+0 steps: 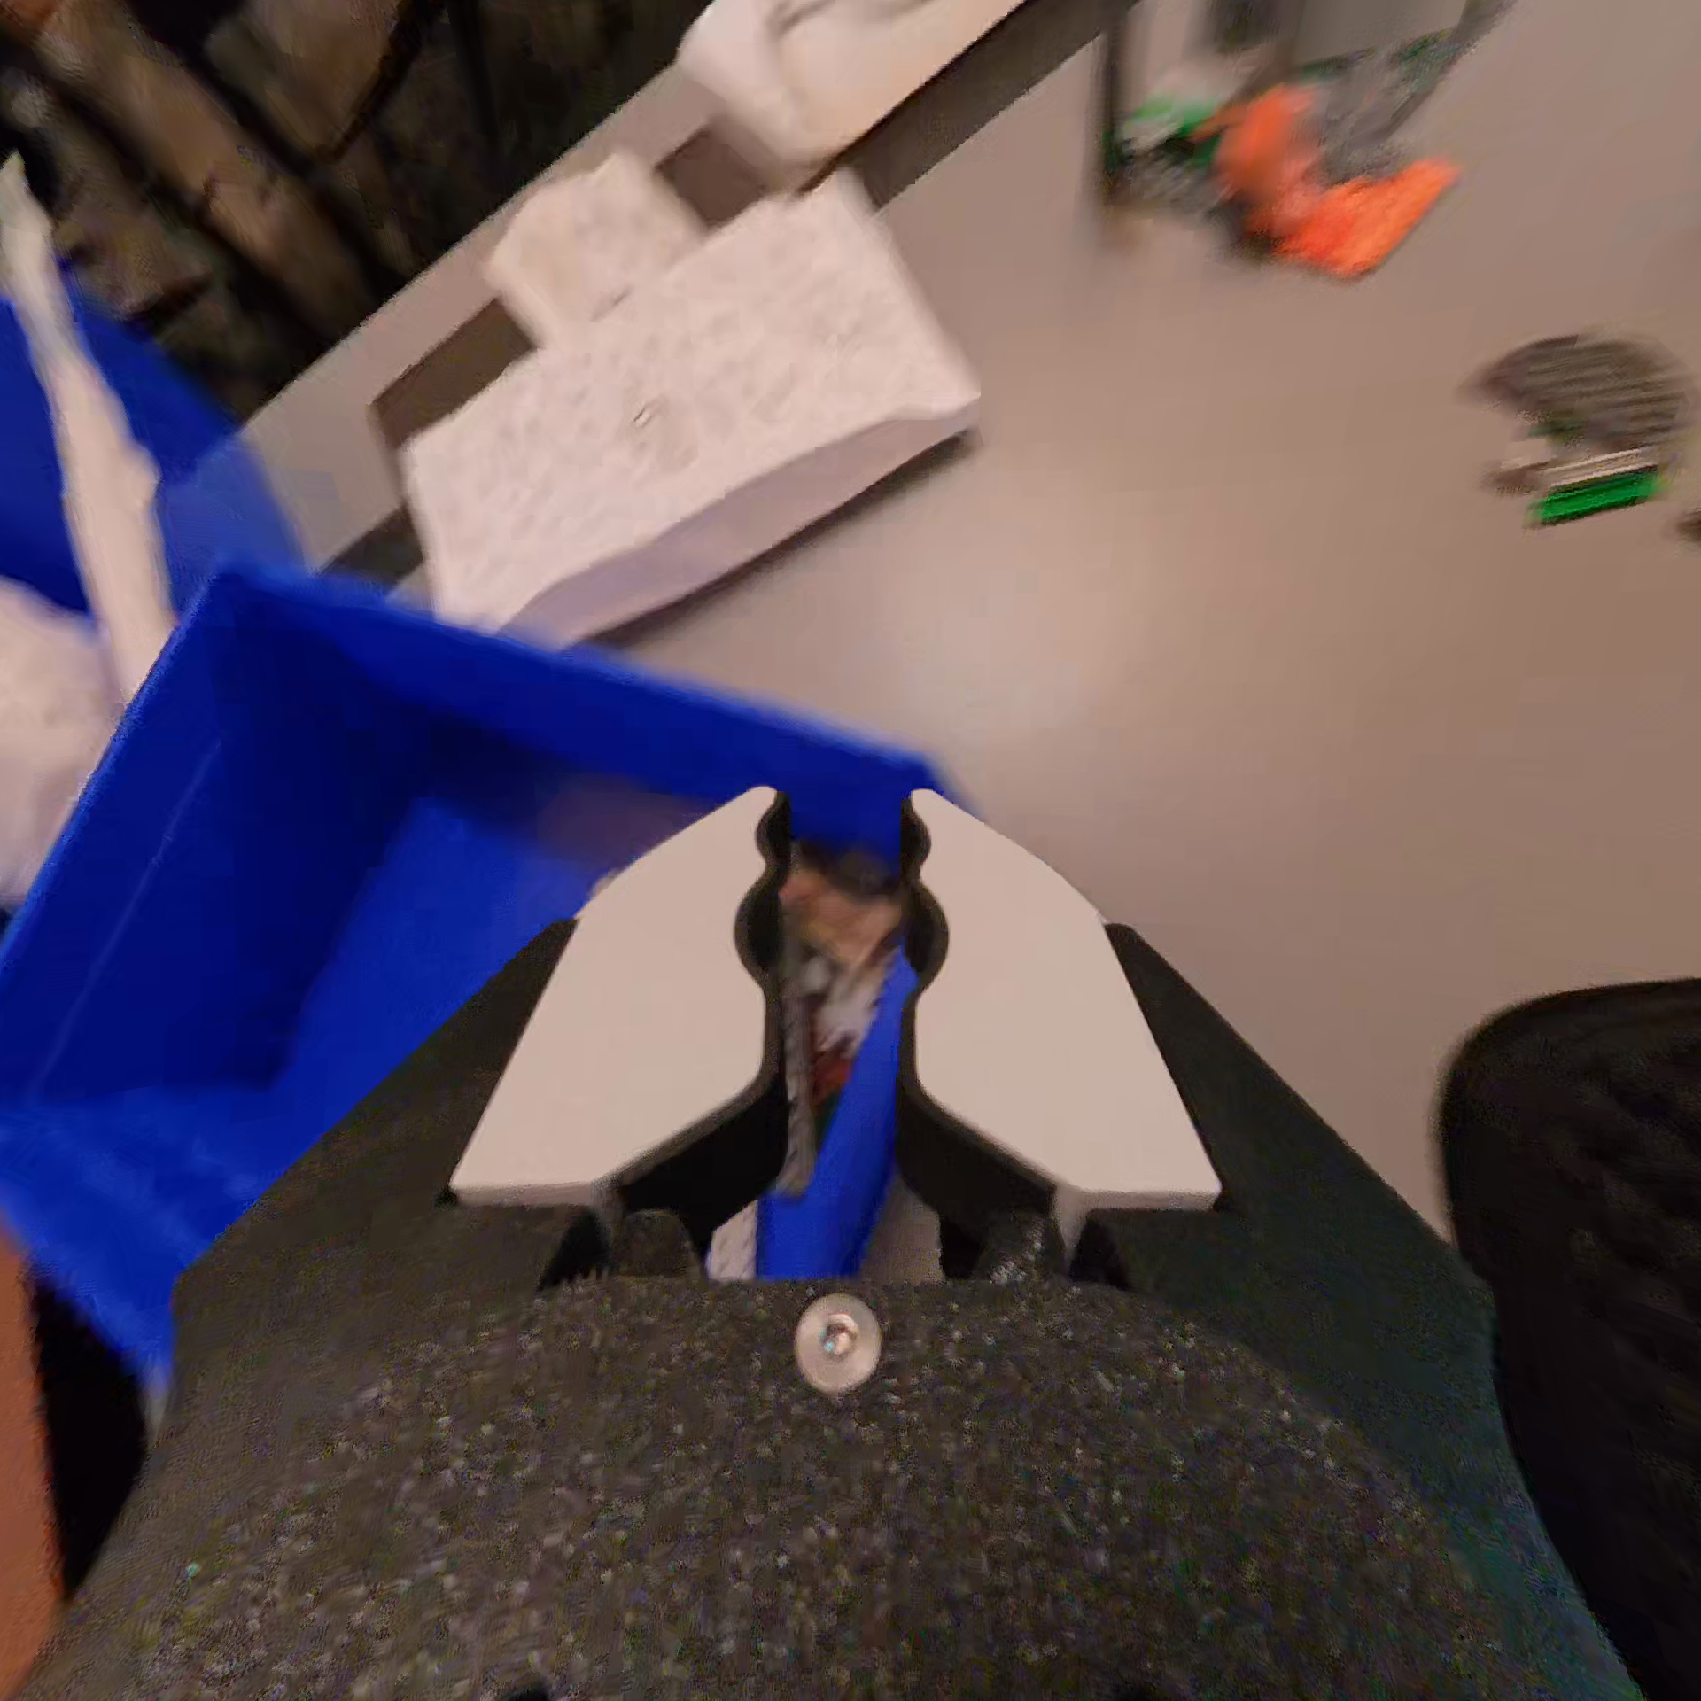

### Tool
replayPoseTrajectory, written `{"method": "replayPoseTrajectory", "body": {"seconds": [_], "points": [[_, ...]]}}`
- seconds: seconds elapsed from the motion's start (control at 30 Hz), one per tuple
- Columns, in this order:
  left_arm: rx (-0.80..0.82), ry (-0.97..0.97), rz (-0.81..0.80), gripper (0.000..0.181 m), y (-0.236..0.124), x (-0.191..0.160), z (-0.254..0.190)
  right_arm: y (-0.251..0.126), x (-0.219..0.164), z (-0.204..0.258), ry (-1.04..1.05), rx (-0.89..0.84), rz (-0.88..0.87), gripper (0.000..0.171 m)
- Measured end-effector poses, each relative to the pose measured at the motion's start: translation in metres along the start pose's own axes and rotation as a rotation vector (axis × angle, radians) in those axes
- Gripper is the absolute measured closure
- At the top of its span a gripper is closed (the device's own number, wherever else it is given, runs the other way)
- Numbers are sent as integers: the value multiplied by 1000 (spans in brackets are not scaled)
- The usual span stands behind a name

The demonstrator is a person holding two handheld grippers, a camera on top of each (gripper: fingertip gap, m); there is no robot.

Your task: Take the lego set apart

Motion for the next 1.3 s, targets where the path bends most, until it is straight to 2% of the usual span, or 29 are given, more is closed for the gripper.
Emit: {"method": "replayPoseTrajectory", "body": {"seconds": [0.13, 0.3, 0.47, 0.6, 0.73, 0.87, 1.03, 1.07, 1.13, 1.3], "points": [[-246, 229, -45, 168, 32, 28, -56, 1, 0, 0, -1, 5, 5, 144], [-517, 410, 55, 160, 103, 41, -108, 0, 0, 1, -4, 6, 4, 144], [-675, 445, 165, 143, 163, 56, -127, 0, -1, 1, -10, 7, 11, 144], [-734, 460, 186, 140, 187, 67, -130, 0, -3, -1, -14, 4, 16, 144], [-749, 460, 221, 145, 197, 69, -128, 1, -4, -2, -7, 9, 19, 144], [-790, 462, 217, 165, 196, 66, -131, 2, -4, -1, -14, 14, 24, 144], [-760, 433, 196, 165, 192, 62, -131, 3, -5, 1, -24, 19, 33, 144], [-752, 428, 184, 166, 191, 61, -131, 3, -5, 2, -26, 18, 33, 144], [-750, 402, 121, 181, 182, 62, -130, 3, -5, 2, -27, 18, 32, 144], [-686, 397, 102, 181, 162, 50, -131, 2, -4, 2, -31, 18, 26, 144]]}}
Point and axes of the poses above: each gripper's, where its closed fingertips meet, y out along the fingers, x out of its top, z = x × y across the jaws, the point moved 10 cm from there along -y, back along the fingers, and after that the axes turned 12 degrees about -x, right-handed, at the moved point
